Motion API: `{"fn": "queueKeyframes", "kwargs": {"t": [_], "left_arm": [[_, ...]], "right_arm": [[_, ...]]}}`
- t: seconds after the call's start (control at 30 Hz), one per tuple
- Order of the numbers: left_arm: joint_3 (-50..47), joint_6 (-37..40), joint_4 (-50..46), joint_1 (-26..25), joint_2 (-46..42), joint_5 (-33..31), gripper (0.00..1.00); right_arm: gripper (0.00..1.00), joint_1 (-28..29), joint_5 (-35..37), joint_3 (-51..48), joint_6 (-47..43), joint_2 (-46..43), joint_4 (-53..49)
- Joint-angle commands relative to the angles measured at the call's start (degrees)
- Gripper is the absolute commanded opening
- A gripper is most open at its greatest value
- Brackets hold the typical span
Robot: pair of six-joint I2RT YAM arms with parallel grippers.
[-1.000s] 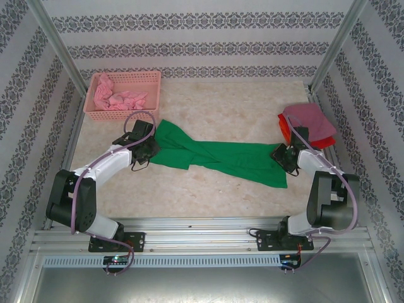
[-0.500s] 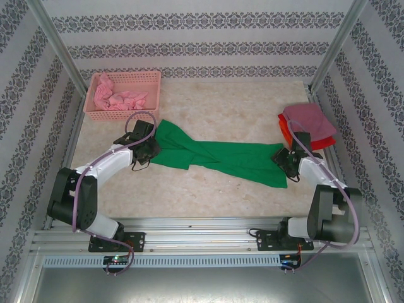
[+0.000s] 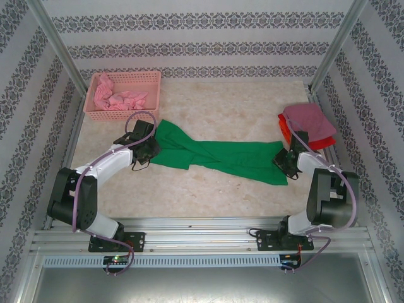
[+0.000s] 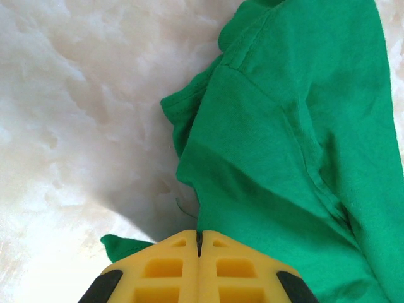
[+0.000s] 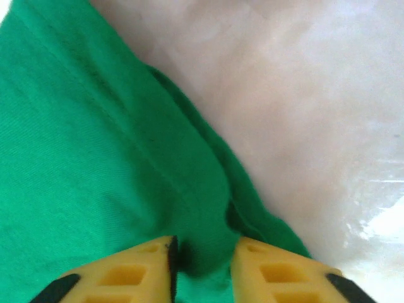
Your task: Fold and stack the t-shirts
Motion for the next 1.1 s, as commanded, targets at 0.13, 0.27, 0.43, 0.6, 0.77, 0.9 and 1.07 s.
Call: {"fn": "queueKeyframes", "kwargs": {"t": [0.13, 0.27, 0.43, 0.6, 0.77, 0.9, 1.07], "left_arm": [[-1.1, 0.3, 2.0, 0.6, -1.1, -0.5, 0.0], [-0.8, 0.4, 2.4, 0.6, -1.9, -1.0, 0.0], [0.4, 0.8, 2.1, 0.6, -3.4, -2.4, 0.0], [1.9, 1.4, 0.0, 1.1, -6.7, -3.5, 0.0], [7.0, 4.6, -2.7, 4.3, -12.2, -5.8, 0.0], [10.2, 8.0, -4.9, 7.5, -16.4, -8.5, 0.0], [11.1, 9.5, -7.1, 11.3, -20.5, -9.0, 0.0]], "right_arm": [[0.0, -0.3, -0.5, 0.9, 1.0, -4.1, -0.7], [0.0, -0.3, 0.0, 1.8, 0.8, -9.9, -1.4], [0.0, -0.3, 0.6, 4.4, 0.6, -16.4, -3.0], [0.0, -0.3, 0.7, 8.0, -0.2, -22.0, -5.6], [0.0, -0.4, 1.1, 15.1, -1.9, -27.5, -6.5], [0.0, -1.2, 1.8, 22.7, -3.7, -30.4, -7.5], [0.0, -2.7, 1.2, 29.3, -4.1, -32.5, -8.1]]}}
